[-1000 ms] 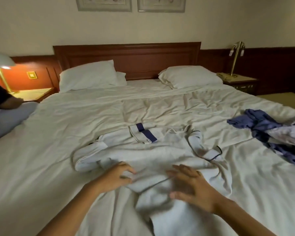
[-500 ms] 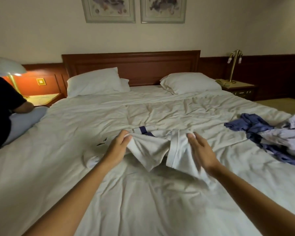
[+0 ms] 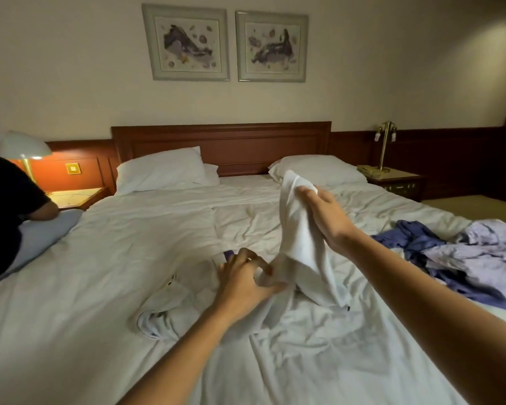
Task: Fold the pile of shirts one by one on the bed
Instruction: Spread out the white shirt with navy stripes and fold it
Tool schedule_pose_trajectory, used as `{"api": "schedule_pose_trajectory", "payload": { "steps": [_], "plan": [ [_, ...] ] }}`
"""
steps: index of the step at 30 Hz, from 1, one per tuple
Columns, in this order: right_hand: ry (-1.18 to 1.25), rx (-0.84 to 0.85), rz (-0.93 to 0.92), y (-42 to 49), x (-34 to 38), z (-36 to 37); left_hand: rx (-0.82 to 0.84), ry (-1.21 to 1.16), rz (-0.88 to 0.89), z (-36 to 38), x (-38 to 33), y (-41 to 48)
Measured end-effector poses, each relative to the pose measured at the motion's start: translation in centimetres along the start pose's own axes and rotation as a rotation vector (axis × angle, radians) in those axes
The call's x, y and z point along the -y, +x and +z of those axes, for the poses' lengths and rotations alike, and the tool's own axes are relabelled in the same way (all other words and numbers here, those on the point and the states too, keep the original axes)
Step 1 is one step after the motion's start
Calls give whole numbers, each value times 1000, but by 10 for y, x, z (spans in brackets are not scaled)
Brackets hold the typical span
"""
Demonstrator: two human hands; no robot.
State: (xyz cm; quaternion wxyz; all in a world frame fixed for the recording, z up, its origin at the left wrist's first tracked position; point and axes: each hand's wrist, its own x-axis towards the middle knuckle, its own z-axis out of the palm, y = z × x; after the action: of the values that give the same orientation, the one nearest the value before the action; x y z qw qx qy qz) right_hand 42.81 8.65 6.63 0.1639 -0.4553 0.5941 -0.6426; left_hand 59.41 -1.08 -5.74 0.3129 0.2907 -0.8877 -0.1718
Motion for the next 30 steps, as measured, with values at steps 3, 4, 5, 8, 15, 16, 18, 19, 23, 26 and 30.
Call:
{"api": "schedule_pose_trajectory", "payload": {
  "steps": [3, 4, 5, 8, 15, 16, 18, 19, 23, 26, 30],
  "plan": [
    [213, -6, 114, -8, -4, -7, -12, -165, -76, 12, -11, -2],
    [243, -22, 139, -11, -5, -11, -24, -215, -92, 15, -15, -2],
    [264, -45, 163, -13, -6, -15, -60, -277, -118, 17, -17, 0],
    [298, -76, 240, -19, -8, -32, -228, -532, -248, 8, -21, 11],
    [311, -55, 275, -12, 10, -35, -160, -481, 58, -65, -28, 40],
    [303, -19, 230, -10, 14, -34, -105, -273, 185, -75, -24, 37],
    [208, 35, 137, -8, 21, -31, -71, 172, 388, -87, -11, 35],
    [104, 73, 69, -9, 23, -29, -91, 317, 435, -93, -6, 36],
    [-569, 337, -257, -17, 31, -21, -159, 363, 343, -122, 11, 34],
    [-1079, 500, -453, -19, 34, -4, -64, 369, 284, -143, 23, 28],
    [-1416, 438, -540, -11, 44, 10, 87, 361, 172, -175, 32, 22]
  ]
}}
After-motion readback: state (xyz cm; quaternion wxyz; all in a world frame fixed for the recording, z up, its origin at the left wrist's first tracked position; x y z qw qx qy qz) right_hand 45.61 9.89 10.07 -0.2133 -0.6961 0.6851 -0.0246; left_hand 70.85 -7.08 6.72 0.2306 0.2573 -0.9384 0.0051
